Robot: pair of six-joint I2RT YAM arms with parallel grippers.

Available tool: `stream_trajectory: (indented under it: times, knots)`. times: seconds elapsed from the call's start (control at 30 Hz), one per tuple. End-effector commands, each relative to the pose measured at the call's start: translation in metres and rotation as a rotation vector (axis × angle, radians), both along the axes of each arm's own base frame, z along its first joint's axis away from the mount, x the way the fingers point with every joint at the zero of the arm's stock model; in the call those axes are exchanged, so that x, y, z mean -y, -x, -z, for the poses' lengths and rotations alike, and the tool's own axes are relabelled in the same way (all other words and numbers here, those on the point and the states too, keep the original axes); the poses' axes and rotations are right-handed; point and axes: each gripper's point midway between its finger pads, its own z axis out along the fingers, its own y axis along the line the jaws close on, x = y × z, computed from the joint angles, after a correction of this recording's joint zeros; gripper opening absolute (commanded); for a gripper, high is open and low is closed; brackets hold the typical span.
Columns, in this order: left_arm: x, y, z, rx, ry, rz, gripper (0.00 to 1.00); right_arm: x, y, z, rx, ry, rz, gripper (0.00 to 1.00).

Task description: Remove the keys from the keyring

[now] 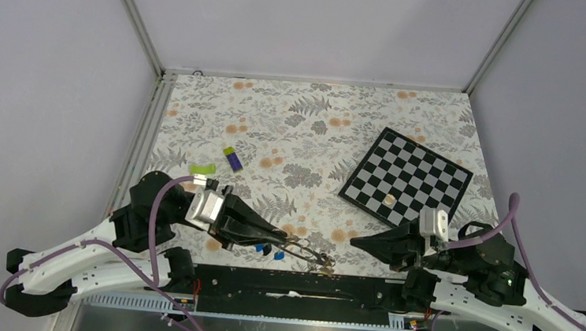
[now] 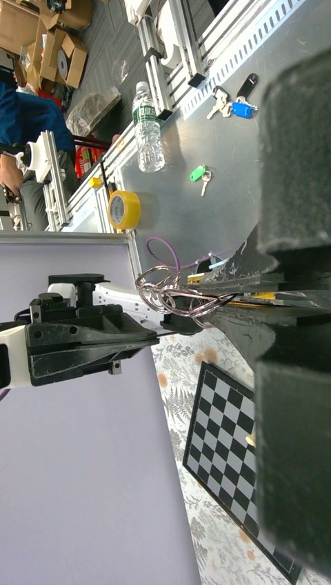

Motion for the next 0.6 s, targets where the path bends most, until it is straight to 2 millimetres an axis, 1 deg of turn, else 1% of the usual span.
stream_trajectory:
  times: [0.0,0.03,0.07,0.1,0.13,0.17,0.23,0.3,0.4,0.47,0.5,0.53,0.57]
  knots:
    - [-0.007,-0.002,-0.036,0.043,0.125,-0.033,0.0,0.01,-0.014,-0.014,0.002,-0.057,0.096,0.0]
    - [-0.007,-0.003,-0.037,0.042,0.128,-0.039,0.0,0.01,-0.016,-0.013,0.001,-0.054,0.11,0.0]
    - [-0.007,-0.006,-0.038,0.038,0.131,-0.055,0.0,0.011,-0.02,-0.01,-0.003,-0.045,0.132,0.06]
    - [-0.007,-0.007,-0.038,0.033,0.132,-0.067,0.0,0.011,-0.024,-0.005,-0.01,-0.033,0.153,0.14]
    - [-0.006,-0.013,-0.039,0.021,0.136,-0.1,0.0,0.012,-0.028,0.002,-0.018,-0.015,0.173,0.21]
    - [-0.006,-0.018,-0.041,0.009,0.14,-0.126,0.0,0.012,-0.031,0.008,-0.028,-0.005,0.19,0.26]
    - [-0.007,-0.028,-0.046,-0.021,0.164,-0.182,0.0,0.01,-0.035,0.021,-0.041,0.01,0.211,0.33]
    - [-0.008,-0.037,-0.051,-0.051,0.189,-0.237,0.0,0.007,-0.039,0.034,-0.045,0.014,0.223,0.37]
    - [-0.009,-0.044,-0.056,-0.064,0.209,-0.277,0.0,0.0,-0.041,0.045,-0.049,-0.02,0.22,0.42]
    - [-0.01,-0.046,-0.058,-0.065,0.214,-0.289,0.0,-0.007,-0.037,0.053,-0.047,-0.043,0.184,0.46]
    - [-0.01,-0.047,-0.059,-0.066,0.217,-0.293,0.0,-0.01,-0.033,0.05,-0.055,-0.075,0.158,0.48]
    - [-0.011,-0.048,-0.061,-0.067,0.22,-0.299,0.0,-0.014,-0.03,0.052,-0.066,-0.087,0.136,0.51]
    - [-0.011,-0.049,-0.062,-0.069,0.224,-0.305,0.0,-0.018,-0.027,0.058,-0.077,-0.088,0.117,0.54]
